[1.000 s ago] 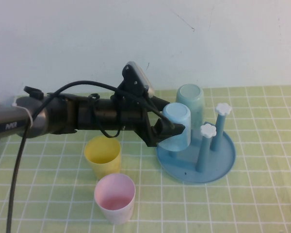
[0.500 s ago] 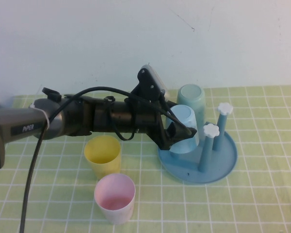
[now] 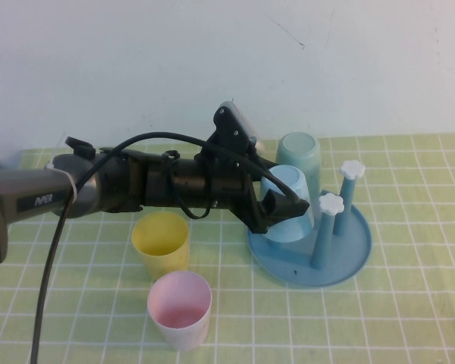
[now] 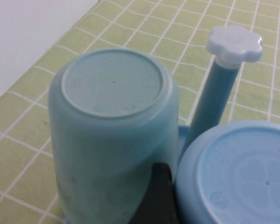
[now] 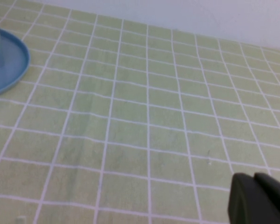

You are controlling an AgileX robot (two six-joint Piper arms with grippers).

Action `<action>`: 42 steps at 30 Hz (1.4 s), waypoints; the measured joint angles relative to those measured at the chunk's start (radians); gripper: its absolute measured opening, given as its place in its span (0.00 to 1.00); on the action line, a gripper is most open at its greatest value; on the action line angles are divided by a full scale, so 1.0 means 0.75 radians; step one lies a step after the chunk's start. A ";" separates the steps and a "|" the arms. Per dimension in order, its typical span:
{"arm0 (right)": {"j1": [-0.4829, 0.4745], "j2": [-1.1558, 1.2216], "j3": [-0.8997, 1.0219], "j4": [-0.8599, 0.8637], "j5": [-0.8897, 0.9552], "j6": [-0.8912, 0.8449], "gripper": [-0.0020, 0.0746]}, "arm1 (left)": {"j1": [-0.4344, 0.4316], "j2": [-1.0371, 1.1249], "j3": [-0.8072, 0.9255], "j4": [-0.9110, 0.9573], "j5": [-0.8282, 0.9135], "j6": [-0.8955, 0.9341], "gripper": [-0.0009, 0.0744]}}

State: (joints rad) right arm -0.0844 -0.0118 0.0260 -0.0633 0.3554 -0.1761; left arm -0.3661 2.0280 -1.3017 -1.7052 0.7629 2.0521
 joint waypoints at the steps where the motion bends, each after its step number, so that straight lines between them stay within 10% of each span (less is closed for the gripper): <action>1: 0.000 0.000 0.000 -0.003 -0.004 0.000 0.02 | 0.000 0.000 0.000 0.002 0.003 0.000 0.78; 33: 0.000 0.000 0.000 1.360 -0.113 0.011 0.02 | 0.000 -0.328 -0.042 0.022 -0.065 0.128 0.78; 42: 0.000 0.000 0.000 1.411 -0.116 -0.159 0.02 | 0.000 -0.520 -0.042 0.028 0.019 -0.342 0.78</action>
State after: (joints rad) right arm -0.0844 -0.0118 0.0260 0.9949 0.2685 -0.2953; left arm -0.3661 1.6382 -1.3329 -1.6841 0.7771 1.7956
